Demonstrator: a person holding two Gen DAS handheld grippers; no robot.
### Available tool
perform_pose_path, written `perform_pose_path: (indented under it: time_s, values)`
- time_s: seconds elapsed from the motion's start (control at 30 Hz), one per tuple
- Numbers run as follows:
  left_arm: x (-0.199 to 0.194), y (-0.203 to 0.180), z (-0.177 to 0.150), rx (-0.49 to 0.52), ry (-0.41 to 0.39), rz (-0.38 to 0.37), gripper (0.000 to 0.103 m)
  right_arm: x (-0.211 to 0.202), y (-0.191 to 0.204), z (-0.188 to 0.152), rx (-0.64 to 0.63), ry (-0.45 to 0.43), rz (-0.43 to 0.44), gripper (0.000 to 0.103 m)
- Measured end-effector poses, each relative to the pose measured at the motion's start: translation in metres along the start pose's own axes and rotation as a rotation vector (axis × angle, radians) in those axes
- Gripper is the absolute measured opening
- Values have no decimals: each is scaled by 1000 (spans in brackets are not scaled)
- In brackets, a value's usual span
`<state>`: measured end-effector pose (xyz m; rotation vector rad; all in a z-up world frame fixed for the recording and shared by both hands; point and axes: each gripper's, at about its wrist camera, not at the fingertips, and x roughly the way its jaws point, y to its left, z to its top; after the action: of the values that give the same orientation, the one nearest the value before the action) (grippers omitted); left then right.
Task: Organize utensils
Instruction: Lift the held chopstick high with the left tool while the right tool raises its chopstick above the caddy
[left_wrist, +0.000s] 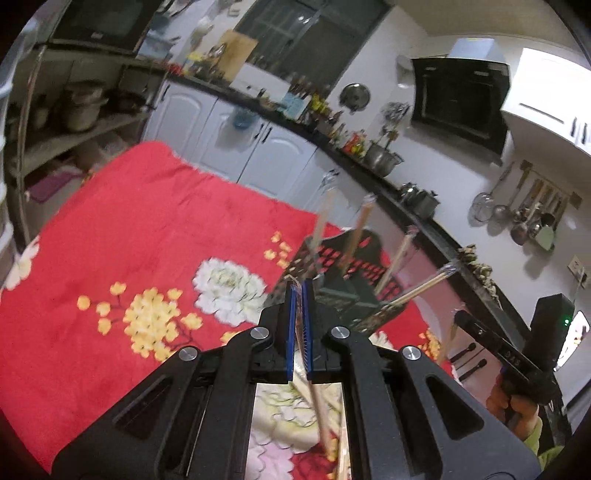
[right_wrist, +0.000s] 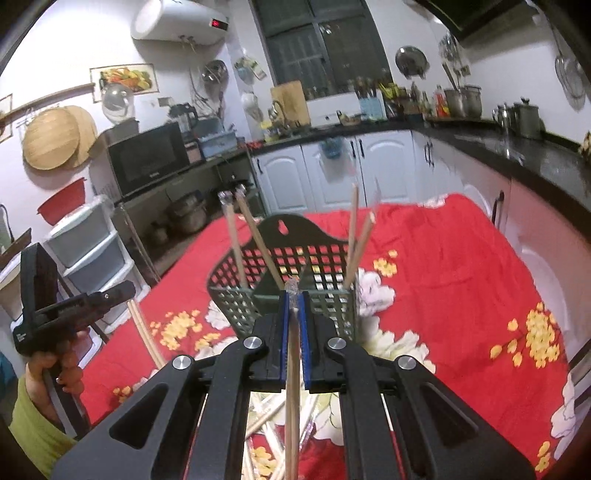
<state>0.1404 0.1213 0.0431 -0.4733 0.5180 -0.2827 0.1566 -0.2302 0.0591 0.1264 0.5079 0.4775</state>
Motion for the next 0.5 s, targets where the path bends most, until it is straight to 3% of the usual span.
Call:
perform_pose_path:
  time_s: [0.5]
  values:
    - [-7,-66,20,126,-53,-122,1,-28,13,21,-31,-130,15,6]
